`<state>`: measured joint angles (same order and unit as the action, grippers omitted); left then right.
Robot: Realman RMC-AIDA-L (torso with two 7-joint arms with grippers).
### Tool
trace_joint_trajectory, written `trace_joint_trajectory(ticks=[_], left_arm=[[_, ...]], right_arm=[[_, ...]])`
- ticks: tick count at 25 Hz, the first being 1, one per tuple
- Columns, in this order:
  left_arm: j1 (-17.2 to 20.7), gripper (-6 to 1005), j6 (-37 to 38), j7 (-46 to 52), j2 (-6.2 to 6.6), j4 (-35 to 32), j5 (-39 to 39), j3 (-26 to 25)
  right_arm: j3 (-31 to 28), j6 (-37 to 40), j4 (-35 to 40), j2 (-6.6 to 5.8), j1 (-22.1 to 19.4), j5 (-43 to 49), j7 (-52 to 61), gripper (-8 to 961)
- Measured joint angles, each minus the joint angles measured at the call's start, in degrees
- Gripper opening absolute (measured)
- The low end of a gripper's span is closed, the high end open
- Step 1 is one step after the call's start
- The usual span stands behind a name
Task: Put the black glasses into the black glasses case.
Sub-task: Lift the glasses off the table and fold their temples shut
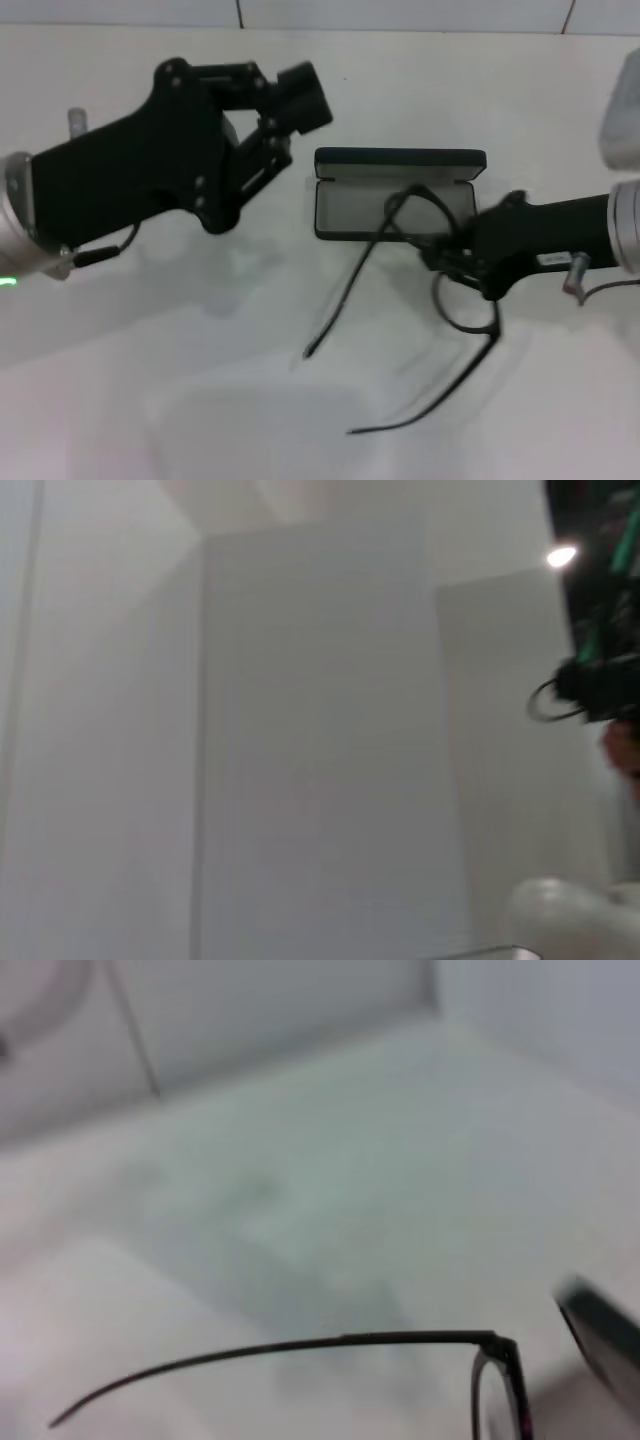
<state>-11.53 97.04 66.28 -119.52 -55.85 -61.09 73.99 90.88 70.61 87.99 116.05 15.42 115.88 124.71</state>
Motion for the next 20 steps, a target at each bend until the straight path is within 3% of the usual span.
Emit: trace_joint_trajectory(ticks=[4, 10, 20], left_arm=[[-4.6, 114, 3.7, 0.0, -0.06, 4.4, -1.8, 0.5], [-8.9, 114, 4.2, 0.0, -0.20, 7.4, -5.5, 4.4], [-10.1, 114, 2.8, -0.8, -0.33, 12.3, -5.5, 4.8]], right_arm=[[0.5, -3.2, -3.6, -0.27, -3.3, -12.6, -14.6, 111], [-1.0, -3.0, -9.3, -0.41, -2.4, -20.9, -23.4, 111], [-4.9, 3.2, -11.5, -0.43, -2.7, -33.1, -32.9, 111]])
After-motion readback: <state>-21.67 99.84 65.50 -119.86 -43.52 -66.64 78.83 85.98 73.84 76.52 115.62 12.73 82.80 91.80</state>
